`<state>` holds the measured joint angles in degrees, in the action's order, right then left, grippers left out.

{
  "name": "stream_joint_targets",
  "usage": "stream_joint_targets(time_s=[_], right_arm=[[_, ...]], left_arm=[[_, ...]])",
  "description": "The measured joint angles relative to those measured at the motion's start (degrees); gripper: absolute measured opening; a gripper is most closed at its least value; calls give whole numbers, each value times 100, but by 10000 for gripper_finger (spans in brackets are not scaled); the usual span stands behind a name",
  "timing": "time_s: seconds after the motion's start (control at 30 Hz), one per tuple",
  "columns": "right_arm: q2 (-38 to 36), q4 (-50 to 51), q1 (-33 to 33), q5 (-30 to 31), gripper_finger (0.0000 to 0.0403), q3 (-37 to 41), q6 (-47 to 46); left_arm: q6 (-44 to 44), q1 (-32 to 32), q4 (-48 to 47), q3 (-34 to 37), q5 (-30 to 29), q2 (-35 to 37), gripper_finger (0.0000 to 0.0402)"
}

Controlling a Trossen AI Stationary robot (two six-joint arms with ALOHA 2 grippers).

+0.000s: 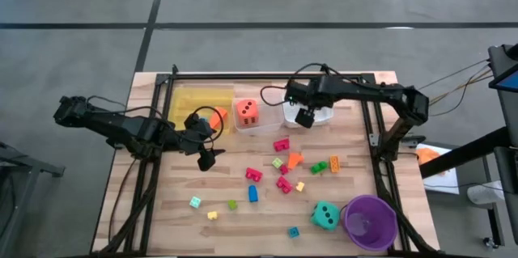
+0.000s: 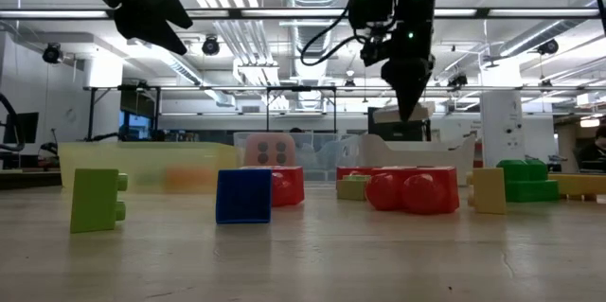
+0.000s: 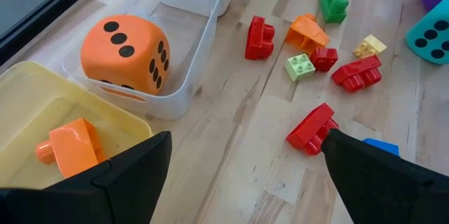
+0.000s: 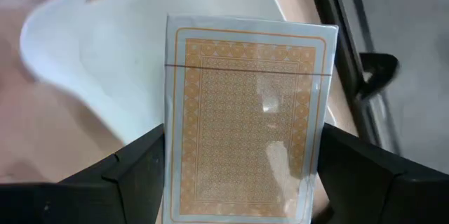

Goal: Pick & Place Toys
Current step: Put the orange deck of cards into the white bin

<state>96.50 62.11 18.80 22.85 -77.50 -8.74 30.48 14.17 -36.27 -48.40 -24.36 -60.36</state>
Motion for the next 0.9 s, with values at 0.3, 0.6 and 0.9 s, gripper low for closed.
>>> stream_joint_targets(time_s=[0.3, 0.6, 0.9], right_arm=[[30, -910, 215, -216, 296, 456, -128], [49, -1360, 345, -397, 296, 899, -692], [52, -1757, 439, -572, 296, 1255, -1264]], left_arm=[[-22, 0, 0, 0, 0, 0, 367], [-20, 1, 4, 0, 0, 0, 367], [-13, 0, 11, 0, -1, 0, 367]])
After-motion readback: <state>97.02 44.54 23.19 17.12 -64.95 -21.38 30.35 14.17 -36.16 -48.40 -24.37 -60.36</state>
